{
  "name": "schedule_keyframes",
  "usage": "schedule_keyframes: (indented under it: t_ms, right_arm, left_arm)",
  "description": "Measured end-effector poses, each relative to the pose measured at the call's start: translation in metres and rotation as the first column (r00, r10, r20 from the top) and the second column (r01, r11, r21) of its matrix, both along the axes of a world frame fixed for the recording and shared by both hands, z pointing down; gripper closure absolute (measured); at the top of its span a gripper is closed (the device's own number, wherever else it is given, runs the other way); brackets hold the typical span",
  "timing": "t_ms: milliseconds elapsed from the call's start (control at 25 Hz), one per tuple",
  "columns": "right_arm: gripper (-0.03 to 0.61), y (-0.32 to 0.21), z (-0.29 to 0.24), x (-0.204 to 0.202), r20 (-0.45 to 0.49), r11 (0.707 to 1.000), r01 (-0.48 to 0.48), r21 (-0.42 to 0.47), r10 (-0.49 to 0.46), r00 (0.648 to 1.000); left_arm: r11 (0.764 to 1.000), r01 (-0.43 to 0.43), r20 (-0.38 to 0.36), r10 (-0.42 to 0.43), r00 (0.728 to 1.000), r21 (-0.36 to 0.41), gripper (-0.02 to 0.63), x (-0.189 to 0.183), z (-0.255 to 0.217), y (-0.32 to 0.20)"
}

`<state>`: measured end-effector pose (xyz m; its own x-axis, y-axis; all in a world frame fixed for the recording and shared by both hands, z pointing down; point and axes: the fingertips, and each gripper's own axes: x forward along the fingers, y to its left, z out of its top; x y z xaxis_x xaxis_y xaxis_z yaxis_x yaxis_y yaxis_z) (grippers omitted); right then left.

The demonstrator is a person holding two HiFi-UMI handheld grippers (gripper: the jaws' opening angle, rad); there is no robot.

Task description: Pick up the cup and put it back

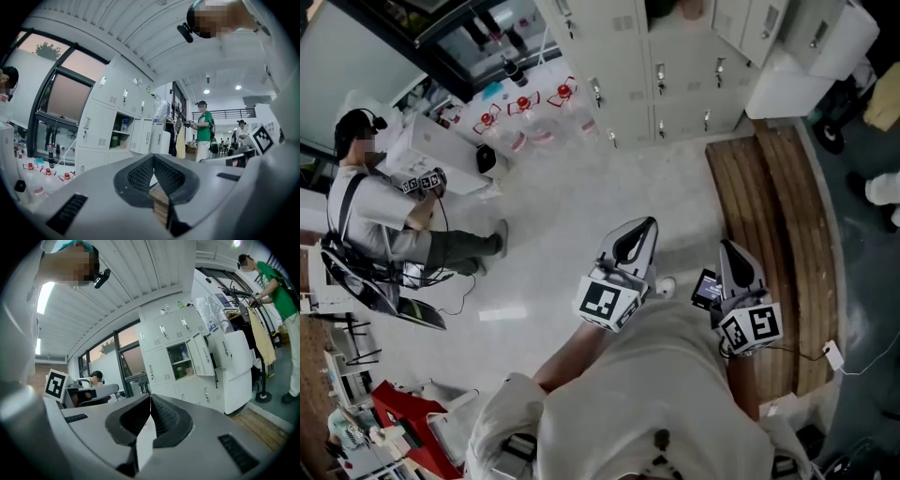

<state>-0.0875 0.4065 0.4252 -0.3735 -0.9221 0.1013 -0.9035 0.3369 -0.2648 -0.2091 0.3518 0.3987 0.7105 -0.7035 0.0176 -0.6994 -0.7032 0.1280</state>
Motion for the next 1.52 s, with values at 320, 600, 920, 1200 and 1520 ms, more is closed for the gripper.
schedule_keyframes:
  t_ms: [320, 600, 920, 1200, 1520]
  right_arm:
    - [0.552, -0.043, 0.007, 0.016, -0.007, 0.999, -0.041, -0.017, 0.041, 0.999]
    - [0.554, -0.12, -0.001, 0.039, -0.035, 0.998, -0.056, -0.026, 0.055, 0.998]
    - [0.552, -0.213, -0.012, 0.054, -0.044, 0.996, -0.085, -0.023, 0.084, 0.996]
    - [0.552, -0.27, -0.008, 0.042, -0.027, 0.996, -0.087, -0.024, 0.086, 0.996]
    - [0.552, -0.317, -0.008, 0.044, -0.034, 0.997, -0.063, -0.036, 0.062, 0.997]
  left_arm:
    - [1.0, -0.027, -0.025, 0.027, 0.999, 0.0, 0.606, 0.016, 0.003, -0.053]
    - [0.998, -0.063, -0.049, 0.063, 0.997, 0.003, 0.605, 0.047, 0.0, -0.131]
    - [0.997, -0.079, -0.059, 0.079, 0.995, -0.009, 0.604, 0.06, -0.003, -0.227]
    - [0.995, -0.098, -0.047, 0.1, 0.994, 0.026, 0.604, 0.058, -0.007, -0.289]
    - [0.997, -0.079, -0.045, 0.079, 0.996, 0.006, 0.605, 0.06, -0.003, -0.327]
